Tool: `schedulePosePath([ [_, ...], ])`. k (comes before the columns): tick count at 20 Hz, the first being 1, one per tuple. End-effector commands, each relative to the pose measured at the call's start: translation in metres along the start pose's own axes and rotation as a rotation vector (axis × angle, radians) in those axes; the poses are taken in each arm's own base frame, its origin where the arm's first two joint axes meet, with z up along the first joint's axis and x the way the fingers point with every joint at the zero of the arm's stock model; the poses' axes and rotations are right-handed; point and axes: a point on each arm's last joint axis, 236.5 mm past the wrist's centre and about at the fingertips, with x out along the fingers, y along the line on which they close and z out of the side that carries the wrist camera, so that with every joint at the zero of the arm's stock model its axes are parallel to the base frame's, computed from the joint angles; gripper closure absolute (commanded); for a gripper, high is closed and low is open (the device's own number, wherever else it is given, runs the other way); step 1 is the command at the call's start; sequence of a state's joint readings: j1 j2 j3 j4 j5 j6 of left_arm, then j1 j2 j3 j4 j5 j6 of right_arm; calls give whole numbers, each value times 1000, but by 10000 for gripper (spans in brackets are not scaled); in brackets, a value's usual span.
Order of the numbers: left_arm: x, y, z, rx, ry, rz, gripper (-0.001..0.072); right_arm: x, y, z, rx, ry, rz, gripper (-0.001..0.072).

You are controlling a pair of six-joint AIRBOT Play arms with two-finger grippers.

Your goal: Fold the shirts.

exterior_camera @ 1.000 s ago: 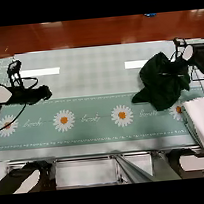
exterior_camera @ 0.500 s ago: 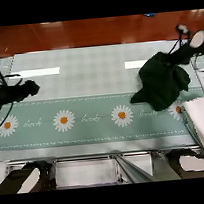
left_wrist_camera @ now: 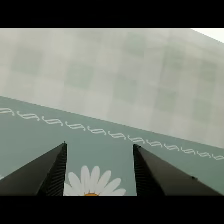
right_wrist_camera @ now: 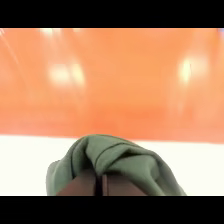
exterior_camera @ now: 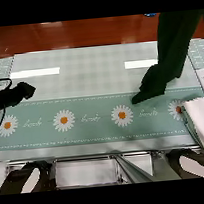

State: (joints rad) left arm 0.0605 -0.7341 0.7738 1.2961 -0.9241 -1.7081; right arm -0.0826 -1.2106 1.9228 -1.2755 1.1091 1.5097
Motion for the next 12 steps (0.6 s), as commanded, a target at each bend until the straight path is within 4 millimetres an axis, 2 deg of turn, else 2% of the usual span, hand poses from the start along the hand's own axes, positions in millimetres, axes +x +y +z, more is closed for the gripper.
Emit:
schedulePosePath([
  [1, 6, -22, -19, 20, 40, -60, 202, -62, 47, 54, -43, -161, 128, 687],
  [3, 11, -28, -28, 27, 57, -76, 201, -79, 69, 63, -42, -205, 206, 687],
  [6, 12, -31, -30, 33, 59, -81, 201, -87, 100, 61, -51, -205, 309, 687],
  [12, 11, -4, -9, -13, -6, -20, 201, -67, 199, 19, -138, -83, 543, 687],
])
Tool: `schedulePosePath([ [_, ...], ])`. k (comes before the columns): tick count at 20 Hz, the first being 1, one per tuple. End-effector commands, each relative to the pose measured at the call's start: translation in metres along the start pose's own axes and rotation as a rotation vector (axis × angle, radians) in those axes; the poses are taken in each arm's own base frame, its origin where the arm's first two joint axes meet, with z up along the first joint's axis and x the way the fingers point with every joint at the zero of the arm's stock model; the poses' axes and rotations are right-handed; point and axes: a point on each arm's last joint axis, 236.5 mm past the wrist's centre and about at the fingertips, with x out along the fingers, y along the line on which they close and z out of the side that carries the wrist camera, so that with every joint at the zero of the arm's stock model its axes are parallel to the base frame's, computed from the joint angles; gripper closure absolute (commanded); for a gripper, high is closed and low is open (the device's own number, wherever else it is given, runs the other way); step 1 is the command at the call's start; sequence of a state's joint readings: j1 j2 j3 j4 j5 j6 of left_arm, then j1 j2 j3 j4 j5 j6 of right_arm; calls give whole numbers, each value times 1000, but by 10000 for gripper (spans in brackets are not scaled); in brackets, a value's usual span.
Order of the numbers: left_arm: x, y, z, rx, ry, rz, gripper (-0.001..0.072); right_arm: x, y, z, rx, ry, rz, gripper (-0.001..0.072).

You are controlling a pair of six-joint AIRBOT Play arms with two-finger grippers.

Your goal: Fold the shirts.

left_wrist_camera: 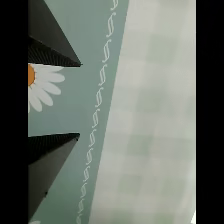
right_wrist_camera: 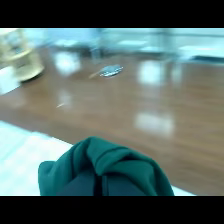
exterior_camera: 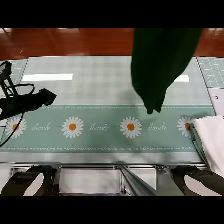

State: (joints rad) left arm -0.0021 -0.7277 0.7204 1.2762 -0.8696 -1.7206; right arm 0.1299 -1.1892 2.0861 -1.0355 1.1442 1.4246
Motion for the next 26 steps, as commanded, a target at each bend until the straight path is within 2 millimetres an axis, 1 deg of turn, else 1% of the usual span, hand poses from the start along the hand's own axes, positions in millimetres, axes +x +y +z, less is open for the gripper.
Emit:
schedulePosePath([
  [1, -2, 16, 7, -34, -19, 32, 202, 31, 54, -16, -18, 41, 149, 687],
  [5, -2, 18, 6, -38, -15, 37, 202, 56, 98, -19, -26, 13, 243, 687],
  [7, -2, 18, 6, -38, -15, 37, 201, 62, 116, -18, -23, -4, 282, 687],
  [9, -2, 18, 6, -39, -15, 37, 202, 64, 130, -19, 5, -6, 312, 687],
  [11, -2, 18, 6, -39, -14, 38, 202, 67, 140, -23, -4, 0, 330, 687],
  [12, -2, 18, 6, -39, -14, 38, 202, 70, 139, -29, -11, 18, 319, 686],
  [13, -2, 18, 6, -39, -13, 37, 201, 75, 133, -42, -14, 63, 298, 687],
  [14, -2, 18, 4, -39, -7, 38, 202, 83, 118, -64, -28, 137, 242, 686],
  [15, -2, 18, 2, -39, 2, 39, 201, 91, 83, -98, -50, 256, 117, 686],
  [16, -2, 19, 0, -38, 12, 41, 201, 92, 47, -136, -67, 392, -14, 687],
  [17, -2, 19, -3, -26, 21, 42, 202, 85, 1, -180, -94, 552, -165, 687],
  [18, -2, 19, -5, -12, 30, 42, 201, 73, -35, -220, -109, 699, -276, 686],
  [19, -2, 19, -6, -2, 38, 43, 201, 57, -66, -262, -106, 847, -361, 686],
  [20, -2, 19, -8, -1, 43, 43, 201, 43, -87, -302, -77, 974, -407, 687],
  [21, -2, 17, -8, 3, 43, 39, 201, 33, -100, -338, -33, 1063, -420, 686],
  [23, 2, 12, -12, 17, 58, 30, 201, 20, -113, -399, 59, 1177, -421, 686],
  [24, 7, 9, -16, 35, 76, 26, 201, 18, -117, -420, 103, 1192, -428, 686],
  [25, 16, 7, -19, 76, 85, 20, 201, 19, -126, -435, 153, 1174, -470, 595],
  [26, 27, 7, -25, 91, 114, 21, 201, 20, -133, -443, 184, 1154, -502, 331],
])
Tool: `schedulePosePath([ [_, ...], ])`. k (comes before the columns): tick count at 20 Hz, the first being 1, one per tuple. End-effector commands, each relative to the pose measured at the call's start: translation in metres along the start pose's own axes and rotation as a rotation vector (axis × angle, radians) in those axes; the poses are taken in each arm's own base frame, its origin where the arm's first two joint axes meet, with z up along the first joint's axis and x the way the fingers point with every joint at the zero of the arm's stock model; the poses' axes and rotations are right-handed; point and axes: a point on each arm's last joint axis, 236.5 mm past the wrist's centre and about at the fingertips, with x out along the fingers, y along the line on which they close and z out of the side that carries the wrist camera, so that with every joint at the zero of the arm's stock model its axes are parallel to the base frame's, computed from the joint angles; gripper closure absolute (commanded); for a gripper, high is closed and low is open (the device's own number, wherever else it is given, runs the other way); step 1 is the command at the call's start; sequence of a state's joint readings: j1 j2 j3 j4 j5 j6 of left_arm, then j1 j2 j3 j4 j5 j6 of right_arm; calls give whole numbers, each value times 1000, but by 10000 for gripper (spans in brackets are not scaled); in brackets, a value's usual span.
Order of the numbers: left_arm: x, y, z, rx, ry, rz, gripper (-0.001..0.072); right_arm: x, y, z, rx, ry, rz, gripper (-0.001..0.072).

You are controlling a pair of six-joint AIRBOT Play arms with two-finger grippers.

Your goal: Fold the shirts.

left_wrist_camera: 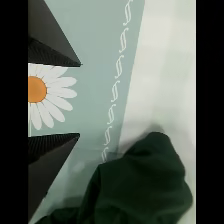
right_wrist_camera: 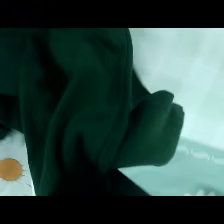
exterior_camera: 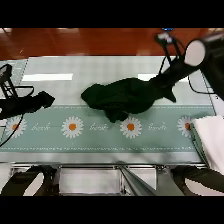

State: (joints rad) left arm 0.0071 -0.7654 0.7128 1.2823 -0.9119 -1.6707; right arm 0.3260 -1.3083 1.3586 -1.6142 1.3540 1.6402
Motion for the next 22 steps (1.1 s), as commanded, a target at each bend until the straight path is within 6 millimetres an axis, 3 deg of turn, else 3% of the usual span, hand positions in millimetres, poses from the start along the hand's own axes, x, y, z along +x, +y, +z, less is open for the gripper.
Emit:
schedulePosePath([
  [1, 26, -2, -12, 49, 75, 3, 201, 46, -28, -34, 113, 80, -42, 295],
  [2, 34, 5, -13, 36, 103, 18, 201, 39, -43, -35, 102, 88, -77, 294],
  [4, 52, 25, -20, -129, 168, 30, 201, 20, -103, -50, 201, 102, -168, 294],
  [5, 61, 22, -34, -263, 245, -23, 201, 15, -126, -63, 327, 103, -157, 295],
  [6, 70, 5, -47, -321, 315, -116, 201, 17, -136, -76, 461, 82, -89, 295],
  [8, 84, -40, -68, -292, 412, -342, 201, 34, -128, -93, 644, -1, 92, 295],
  [10, 100, -66, -73, -304, 437, -442, 201, 50, -102, -117, 695, -13, 230, 295],
  [14, 133, -76, -74, -358, 432, -425, 201, 62, -69, -152, 676, 21, 308, 295],
  [22, 176, -114, -66, -347, 387, -413, 202, 62, -58, -156, 672, 29, 343, 296],
])
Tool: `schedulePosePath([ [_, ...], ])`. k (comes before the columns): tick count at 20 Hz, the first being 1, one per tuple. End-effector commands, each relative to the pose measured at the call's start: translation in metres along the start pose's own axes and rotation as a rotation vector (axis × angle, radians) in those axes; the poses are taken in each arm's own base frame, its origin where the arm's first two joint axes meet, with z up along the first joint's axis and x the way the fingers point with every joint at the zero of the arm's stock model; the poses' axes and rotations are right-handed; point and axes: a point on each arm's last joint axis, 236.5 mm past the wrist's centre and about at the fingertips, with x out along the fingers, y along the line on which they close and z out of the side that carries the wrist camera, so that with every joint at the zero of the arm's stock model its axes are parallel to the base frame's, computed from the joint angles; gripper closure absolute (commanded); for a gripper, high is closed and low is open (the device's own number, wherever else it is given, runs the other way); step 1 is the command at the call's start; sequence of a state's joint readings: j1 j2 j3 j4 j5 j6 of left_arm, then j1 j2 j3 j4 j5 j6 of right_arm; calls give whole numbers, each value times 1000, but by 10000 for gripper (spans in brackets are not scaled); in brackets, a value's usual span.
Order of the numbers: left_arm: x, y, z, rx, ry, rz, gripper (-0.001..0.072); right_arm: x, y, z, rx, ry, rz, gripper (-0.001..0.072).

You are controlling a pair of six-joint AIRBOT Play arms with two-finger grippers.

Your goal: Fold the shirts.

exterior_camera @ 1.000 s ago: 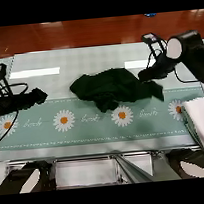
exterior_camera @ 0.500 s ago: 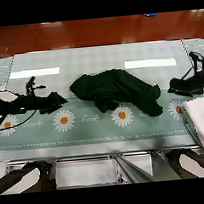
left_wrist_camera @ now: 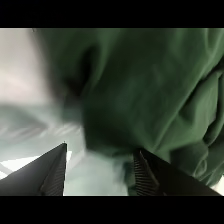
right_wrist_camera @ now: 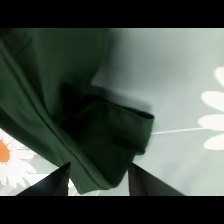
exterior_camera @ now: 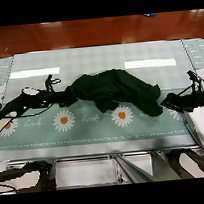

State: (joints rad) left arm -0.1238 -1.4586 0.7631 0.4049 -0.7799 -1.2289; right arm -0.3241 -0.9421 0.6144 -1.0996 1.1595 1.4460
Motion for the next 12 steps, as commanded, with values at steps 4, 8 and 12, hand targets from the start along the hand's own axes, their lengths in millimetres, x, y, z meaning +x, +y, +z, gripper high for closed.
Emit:
schedulePosePath([
  [4, 26, -25, 12, 41, 21, -33, 691, 11, -1, -22, 0, 60, 15, 296],
  [8, 23, -27, 3, 114, 69, -34, 691, 25, -17, -40, 17, 106, -18, 296],
  [12, 23, -25, -2, 129, 91, -25, 691, 30, 3, -23, 49, 50, 74, 296],
])
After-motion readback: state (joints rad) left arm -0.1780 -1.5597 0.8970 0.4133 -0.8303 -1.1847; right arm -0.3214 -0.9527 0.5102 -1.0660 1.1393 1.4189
